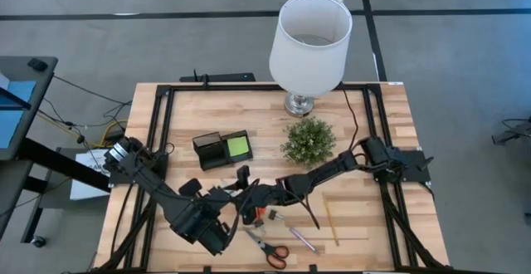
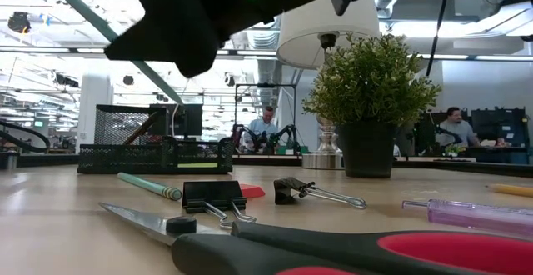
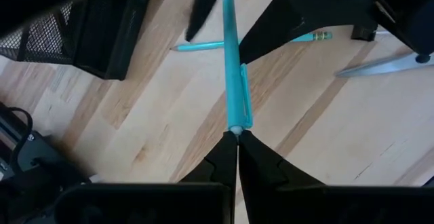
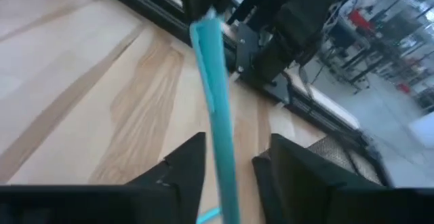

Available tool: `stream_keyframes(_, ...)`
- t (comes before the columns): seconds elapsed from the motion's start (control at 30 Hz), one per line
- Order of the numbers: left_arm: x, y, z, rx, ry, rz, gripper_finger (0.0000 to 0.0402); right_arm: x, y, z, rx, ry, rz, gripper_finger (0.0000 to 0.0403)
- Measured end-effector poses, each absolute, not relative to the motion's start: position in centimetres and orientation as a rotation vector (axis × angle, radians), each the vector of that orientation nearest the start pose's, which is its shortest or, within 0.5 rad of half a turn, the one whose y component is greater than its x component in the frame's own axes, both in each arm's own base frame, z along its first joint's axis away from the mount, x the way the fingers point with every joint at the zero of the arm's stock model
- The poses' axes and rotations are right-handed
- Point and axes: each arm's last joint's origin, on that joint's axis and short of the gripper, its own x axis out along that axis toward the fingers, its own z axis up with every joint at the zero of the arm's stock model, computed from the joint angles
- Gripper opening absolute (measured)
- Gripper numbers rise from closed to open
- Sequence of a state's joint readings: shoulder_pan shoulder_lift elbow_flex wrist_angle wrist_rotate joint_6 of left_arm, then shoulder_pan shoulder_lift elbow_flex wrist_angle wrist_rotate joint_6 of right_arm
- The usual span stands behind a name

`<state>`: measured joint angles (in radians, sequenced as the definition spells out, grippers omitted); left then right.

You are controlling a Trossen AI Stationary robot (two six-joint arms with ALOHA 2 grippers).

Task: Pick and place office supplies into organizer
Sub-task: Put the blue pen into the black desk organizer

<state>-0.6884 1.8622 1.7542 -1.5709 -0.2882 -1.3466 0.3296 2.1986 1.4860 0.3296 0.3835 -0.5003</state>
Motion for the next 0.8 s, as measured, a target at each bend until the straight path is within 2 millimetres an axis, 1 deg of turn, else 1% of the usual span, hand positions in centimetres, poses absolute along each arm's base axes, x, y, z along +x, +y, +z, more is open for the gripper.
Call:
stream_keyframes(0.2, 26.45, -20.64, 29.48, -0.298, 1.312, 0.679, 0.0, 46.45, 14.82, 16.59, -0.612, 0.369, 0.08, 0.0036)
stream_keyframes(0.23, 26.45, -20.64, 29.49, -0.3, 1.313, 0.677, 0.0, 46.44, 14.87, 16.57, -0.608, 0.368, 0.089, 0.0024)
stream_keyframes(0.33, 26.46, -20.64, 29.53, -0.308, 1.321, 0.674, 0.0, 46.46, 14.93, 16.58, -0.575, 0.359, 0.122, 0.0023)
stream_keyframes(0.43, 26.51, -20.57, 29.54, -0.299, 1.312, 0.676, 0.0, 46.46, 14.89, 16.55, -0.556, 0.363, 0.113, 0.0031)
stream_keyframes(0.53, 26.58, -20.47, 29.55, -0.295, 1.307, 0.678, 0.0007, 46.45, 14.88, 16.53, -0.539, 0.365, 0.114, 0.0023)
stream_keyframes(0.67, 26.66, -20.36, 29.55, -0.28, 1.309, 0.671, 0.0037, 46.54, 14.67, 16.56, -0.531, 0.363, 0.111, 0.0023)
stream_keyframes(0.8, 26.7, -20.39, 29.52, -0.272, 1.309, 0.662, 0.0083, 46.55, 14.63, 16.58, -0.53, 0.362, 0.102, 0.0023)
